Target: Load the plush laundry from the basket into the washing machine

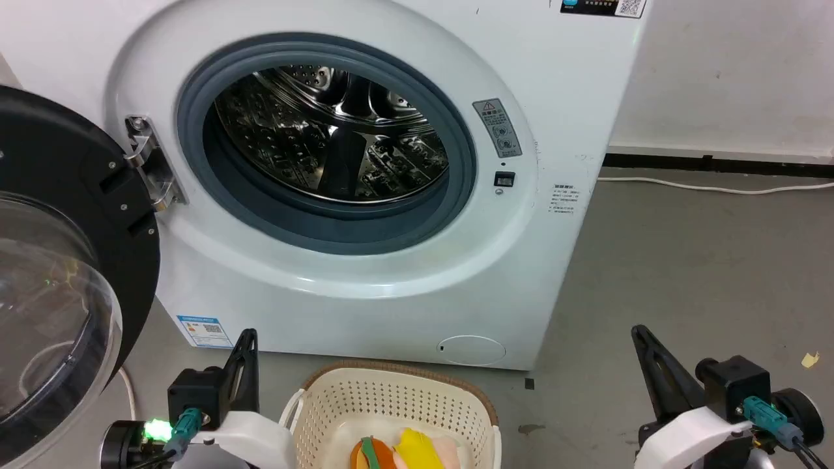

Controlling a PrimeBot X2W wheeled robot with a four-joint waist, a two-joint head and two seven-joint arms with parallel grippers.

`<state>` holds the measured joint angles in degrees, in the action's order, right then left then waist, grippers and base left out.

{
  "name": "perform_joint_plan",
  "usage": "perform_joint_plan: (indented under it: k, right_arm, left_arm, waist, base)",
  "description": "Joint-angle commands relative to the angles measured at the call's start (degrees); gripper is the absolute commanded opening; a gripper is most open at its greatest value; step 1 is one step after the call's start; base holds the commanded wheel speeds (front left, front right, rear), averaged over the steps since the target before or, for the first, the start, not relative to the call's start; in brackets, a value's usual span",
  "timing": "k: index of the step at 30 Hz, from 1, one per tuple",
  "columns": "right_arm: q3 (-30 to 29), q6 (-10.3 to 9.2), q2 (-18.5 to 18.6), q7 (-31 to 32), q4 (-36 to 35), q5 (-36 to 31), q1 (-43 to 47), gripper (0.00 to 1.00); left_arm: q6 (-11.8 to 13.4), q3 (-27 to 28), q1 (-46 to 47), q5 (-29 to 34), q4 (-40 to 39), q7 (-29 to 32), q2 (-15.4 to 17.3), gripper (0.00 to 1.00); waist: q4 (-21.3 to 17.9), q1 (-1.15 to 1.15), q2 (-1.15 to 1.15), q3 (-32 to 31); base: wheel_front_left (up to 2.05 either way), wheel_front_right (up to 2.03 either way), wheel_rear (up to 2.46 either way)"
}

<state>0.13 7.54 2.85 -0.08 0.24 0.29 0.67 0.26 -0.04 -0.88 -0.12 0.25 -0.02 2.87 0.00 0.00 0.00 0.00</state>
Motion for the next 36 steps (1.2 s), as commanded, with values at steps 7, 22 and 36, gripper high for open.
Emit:
perform_joint_plan:
  k: [7, 22, 36]
  right_arm:
    - [-0.13, -0.05, 0.03, 0.08, -0.24, -0.29, -0.67, 0.0]
    - [-0.13, -0.05, 0.03, 0.08, -0.24, -0.29, -0.67, 0.0]
    - [-0.06, 0.0, 0.0, -0.96, -0.05, 1.24, -0.04, 1.0]
  left_arm:
    - [-0.26, 0.04, 0.88, 0.12, -0.25, 0.02, 0.0, 0.0]
    - [-0.26, 0.04, 0.88, 0.12, -0.25, 0.02, 0.0, 0.0]
    - [0.35, -0.91, 0.03, -0.32, 0.05, -0.97, 0.0, 1.0]
  waist:
    - [0.0, 0.0, 0.0, 0.0]
    - [0.0, 0.0, 0.0, 0.0]
    - [-0.16, 0.0, 0.0, 0.37]
  base:
    - [0.0, 0.0, 0.0]
    - [0.0, 0.0, 0.0]
    - [0.0, 0.0, 0.0]
